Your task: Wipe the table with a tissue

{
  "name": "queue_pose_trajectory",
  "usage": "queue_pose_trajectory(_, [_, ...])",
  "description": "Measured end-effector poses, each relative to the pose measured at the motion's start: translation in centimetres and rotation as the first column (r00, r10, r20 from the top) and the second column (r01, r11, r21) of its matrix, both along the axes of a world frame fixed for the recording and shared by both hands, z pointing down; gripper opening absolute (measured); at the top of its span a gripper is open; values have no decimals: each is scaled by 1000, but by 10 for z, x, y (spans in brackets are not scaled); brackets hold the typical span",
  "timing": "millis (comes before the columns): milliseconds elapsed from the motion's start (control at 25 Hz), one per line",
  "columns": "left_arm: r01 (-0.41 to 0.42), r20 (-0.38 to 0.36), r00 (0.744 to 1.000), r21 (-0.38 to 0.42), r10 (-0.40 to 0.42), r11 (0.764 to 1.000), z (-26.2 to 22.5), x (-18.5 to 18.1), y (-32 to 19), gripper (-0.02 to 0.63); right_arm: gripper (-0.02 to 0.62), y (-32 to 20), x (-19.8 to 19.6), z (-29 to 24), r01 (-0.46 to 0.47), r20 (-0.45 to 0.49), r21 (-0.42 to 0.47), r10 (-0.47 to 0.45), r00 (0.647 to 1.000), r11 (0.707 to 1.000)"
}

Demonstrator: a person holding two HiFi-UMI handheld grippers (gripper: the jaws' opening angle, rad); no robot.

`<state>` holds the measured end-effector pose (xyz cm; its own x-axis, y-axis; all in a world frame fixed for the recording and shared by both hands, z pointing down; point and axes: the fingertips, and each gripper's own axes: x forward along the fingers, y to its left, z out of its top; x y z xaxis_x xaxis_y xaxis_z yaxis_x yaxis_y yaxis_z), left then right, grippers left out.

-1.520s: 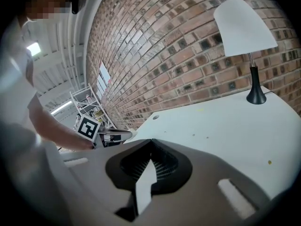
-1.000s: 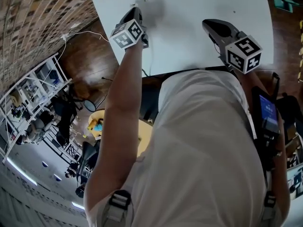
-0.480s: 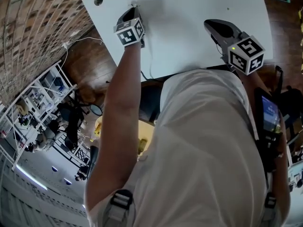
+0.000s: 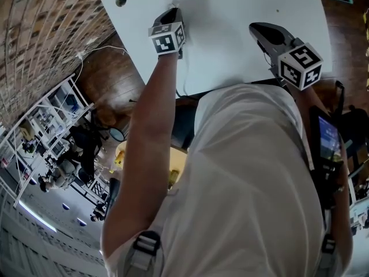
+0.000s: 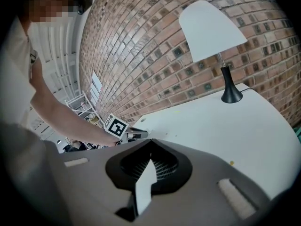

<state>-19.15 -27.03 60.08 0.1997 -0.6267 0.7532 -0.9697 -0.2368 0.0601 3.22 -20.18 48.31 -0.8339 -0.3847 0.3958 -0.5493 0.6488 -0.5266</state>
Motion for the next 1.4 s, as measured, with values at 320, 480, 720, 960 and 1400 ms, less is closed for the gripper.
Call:
queue_pose_trajectory(320, [-94, -86, 991, 47, 98, 994, -10, 42, 5, 20, 8, -3, -1, -7, -7, 17, 15, 7, 1000, 1000])
queue_pose_trajectory(480, [-56, -258, 964, 62, 70, 996, -23, 52, 17, 21, 8, -6, 0, -9, -20, 33, 11, 20, 999, 1000])
queue_pose_trajectory(720, [30, -280, 960, 53, -14, 998, -26, 36, 10, 21, 8, -15, 8, -11, -55, 58, 10, 54, 997, 998])
queue_pose_trajectory(960, [9, -232, 973, 44, 1, 999, -26, 57, -13, 21, 8, -19, 29, -9, -90, 68, -3, 90, 994, 996])
queue_pose_trajectory(1400, [29, -54, 998, 45, -26, 999, -18, 72, -35, 21, 8, -27, 60, -5, -114, 57, -9, 114, 992, 993])
